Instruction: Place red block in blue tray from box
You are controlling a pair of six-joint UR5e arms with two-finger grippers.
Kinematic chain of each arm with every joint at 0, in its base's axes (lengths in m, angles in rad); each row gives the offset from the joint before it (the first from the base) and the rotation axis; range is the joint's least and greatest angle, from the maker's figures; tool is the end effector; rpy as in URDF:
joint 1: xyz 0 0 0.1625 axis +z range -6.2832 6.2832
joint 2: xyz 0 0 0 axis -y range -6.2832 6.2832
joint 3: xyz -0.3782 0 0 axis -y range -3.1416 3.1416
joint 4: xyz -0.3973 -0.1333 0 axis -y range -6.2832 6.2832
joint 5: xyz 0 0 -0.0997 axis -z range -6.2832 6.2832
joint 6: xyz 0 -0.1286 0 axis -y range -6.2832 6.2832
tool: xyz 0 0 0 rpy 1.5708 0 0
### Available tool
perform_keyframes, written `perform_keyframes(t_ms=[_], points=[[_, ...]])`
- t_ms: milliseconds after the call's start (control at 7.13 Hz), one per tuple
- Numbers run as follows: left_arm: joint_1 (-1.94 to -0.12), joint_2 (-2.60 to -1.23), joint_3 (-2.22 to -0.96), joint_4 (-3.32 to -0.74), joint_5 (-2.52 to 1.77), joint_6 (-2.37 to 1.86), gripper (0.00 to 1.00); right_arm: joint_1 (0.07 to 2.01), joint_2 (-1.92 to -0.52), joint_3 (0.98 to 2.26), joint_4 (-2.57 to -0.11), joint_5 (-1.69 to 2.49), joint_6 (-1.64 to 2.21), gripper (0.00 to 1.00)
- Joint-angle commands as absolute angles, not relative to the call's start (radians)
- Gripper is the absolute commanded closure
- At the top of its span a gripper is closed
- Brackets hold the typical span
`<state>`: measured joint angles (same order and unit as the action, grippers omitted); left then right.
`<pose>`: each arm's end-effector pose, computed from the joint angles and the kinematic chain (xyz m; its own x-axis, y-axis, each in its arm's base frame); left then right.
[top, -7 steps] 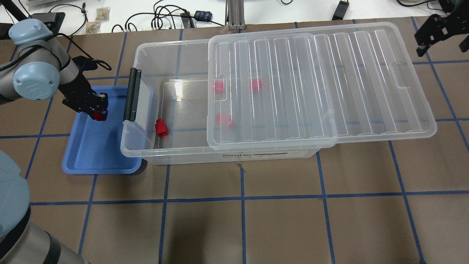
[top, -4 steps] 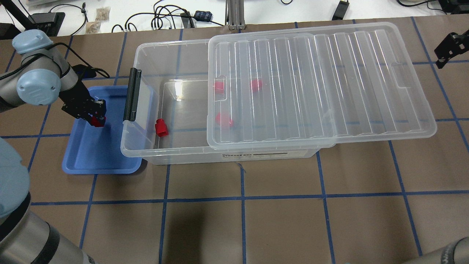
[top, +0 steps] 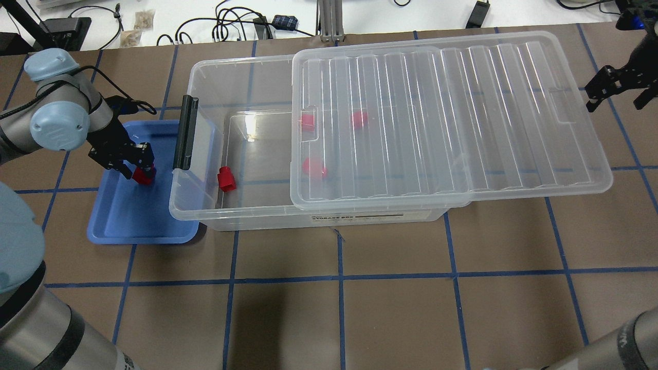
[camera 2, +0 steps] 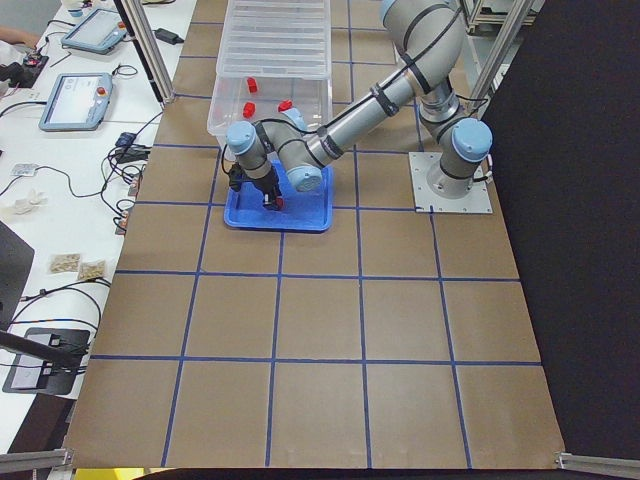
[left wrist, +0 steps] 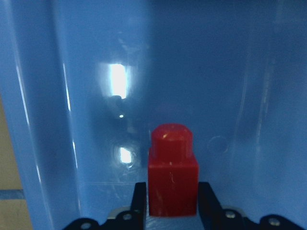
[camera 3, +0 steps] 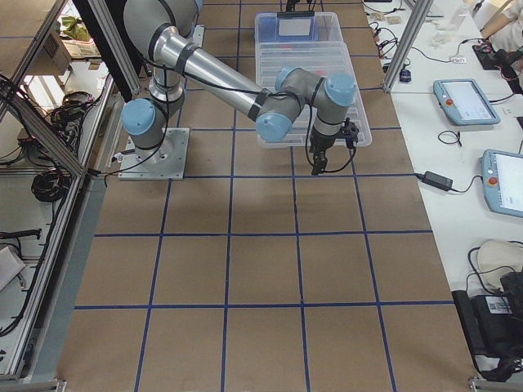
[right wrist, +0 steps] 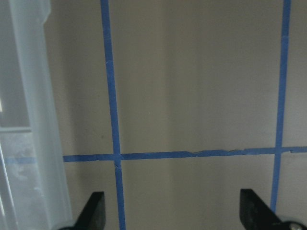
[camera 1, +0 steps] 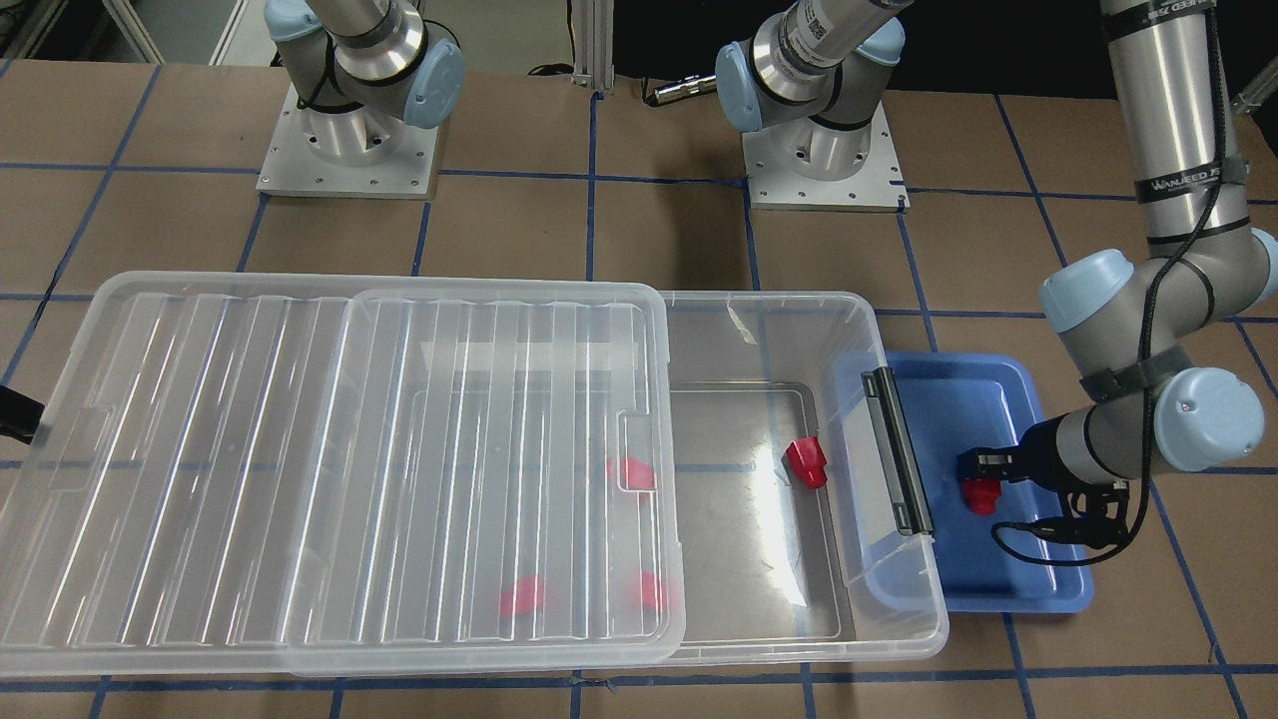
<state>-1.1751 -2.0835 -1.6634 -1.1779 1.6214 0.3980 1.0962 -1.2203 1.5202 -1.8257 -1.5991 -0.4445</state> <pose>0.1076 -0.5865 0.1194 -0.9993 0.0038 0.0361 0.0114 0.9769 0.2135 -0.1603 -0.5958 0.2674 -0.9996 0.0293 0.0062 0.0296 0.9982 0.0528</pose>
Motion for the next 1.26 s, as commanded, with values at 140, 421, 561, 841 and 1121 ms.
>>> perform_keyframes(t_ms=[140, 421, 561, 841, 1121], points=[[-1.187, -2.027, -1.602, -1.225, 1.629, 0.393, 0.00, 1.147, -1.223, 1.537, -1.839, -1.516, -0.431, 0.00], [-1.192, -1.958, -1.417, -1.499, 1.632, 0.379, 0.00, 1.201, -1.223, 1.540, -1.838, -1.476, -0.423, 0.00], [-1.196, -1.925, -1.361, -1.559, 1.634, 0.371, 0.00, 1.225, -1.224, 1.540, -1.838, -1.474, -0.402, 0.00], [-1.268, -1.821, -1.324, -1.666, 1.634, 0.240, 0.00, 1.303, -1.224, 1.540, -1.839, -1.476, -0.332, 0.00], [-1.383, -1.731, -1.347, -1.684, 1.634, 0.155, 0.00, 1.379, -1.230, 1.537, -1.841, -1.476, -0.250, 0.00]])
